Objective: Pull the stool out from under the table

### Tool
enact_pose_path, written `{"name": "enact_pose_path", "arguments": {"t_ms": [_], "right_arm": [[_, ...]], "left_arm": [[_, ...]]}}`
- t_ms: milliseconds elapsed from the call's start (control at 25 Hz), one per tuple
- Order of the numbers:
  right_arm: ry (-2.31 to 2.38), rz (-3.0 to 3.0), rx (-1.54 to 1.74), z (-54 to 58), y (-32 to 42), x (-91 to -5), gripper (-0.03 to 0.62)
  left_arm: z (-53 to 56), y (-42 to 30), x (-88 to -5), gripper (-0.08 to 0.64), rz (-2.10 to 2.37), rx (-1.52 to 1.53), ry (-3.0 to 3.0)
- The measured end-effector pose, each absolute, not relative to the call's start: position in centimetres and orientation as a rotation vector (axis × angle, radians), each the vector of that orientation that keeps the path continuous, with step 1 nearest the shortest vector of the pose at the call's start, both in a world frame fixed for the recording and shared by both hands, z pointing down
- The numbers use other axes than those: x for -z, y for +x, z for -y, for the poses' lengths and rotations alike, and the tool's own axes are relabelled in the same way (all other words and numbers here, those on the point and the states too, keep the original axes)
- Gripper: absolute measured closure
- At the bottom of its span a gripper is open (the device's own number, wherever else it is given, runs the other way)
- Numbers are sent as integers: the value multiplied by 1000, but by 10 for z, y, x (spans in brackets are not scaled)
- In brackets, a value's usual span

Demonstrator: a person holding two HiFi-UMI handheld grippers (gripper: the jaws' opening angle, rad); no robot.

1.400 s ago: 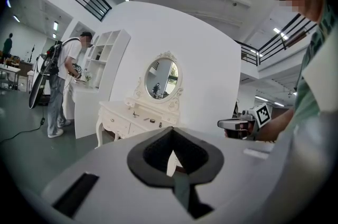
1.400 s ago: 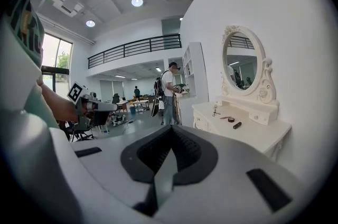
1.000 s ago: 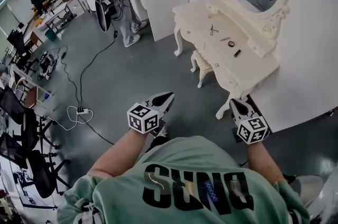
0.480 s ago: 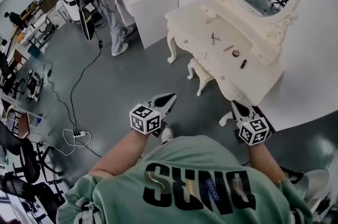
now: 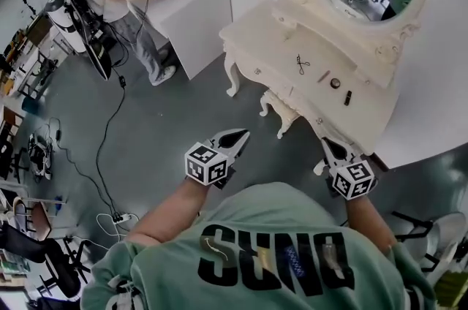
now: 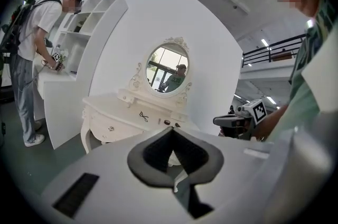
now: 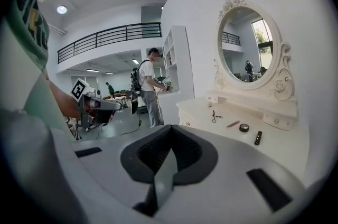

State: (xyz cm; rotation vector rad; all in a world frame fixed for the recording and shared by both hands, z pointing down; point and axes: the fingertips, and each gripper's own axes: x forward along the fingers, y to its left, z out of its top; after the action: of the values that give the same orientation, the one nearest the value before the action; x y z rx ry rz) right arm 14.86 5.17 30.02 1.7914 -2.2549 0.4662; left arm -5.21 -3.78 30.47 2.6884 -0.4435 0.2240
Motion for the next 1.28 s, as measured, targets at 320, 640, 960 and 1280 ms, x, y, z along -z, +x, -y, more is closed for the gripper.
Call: {"name": "enact_pose_path", "arguments": {"t_ms": [320,640,960,1280], "right_arm": [[1802,2237,-501,-13,176,-314,598],[1658,2368,-480,15,229,-320,598],[1482,2493,-430,44,280,-320,598],[1599,2439,-447,86,268,-341,598]], "left_arm": [[82,-27,-319,552,427,-263,2670],[103,27,-323,552,613,-280,2638],[118,102,-330,552,717,-333,2592],[171,89,-365,552,662,-382,2600]]}}
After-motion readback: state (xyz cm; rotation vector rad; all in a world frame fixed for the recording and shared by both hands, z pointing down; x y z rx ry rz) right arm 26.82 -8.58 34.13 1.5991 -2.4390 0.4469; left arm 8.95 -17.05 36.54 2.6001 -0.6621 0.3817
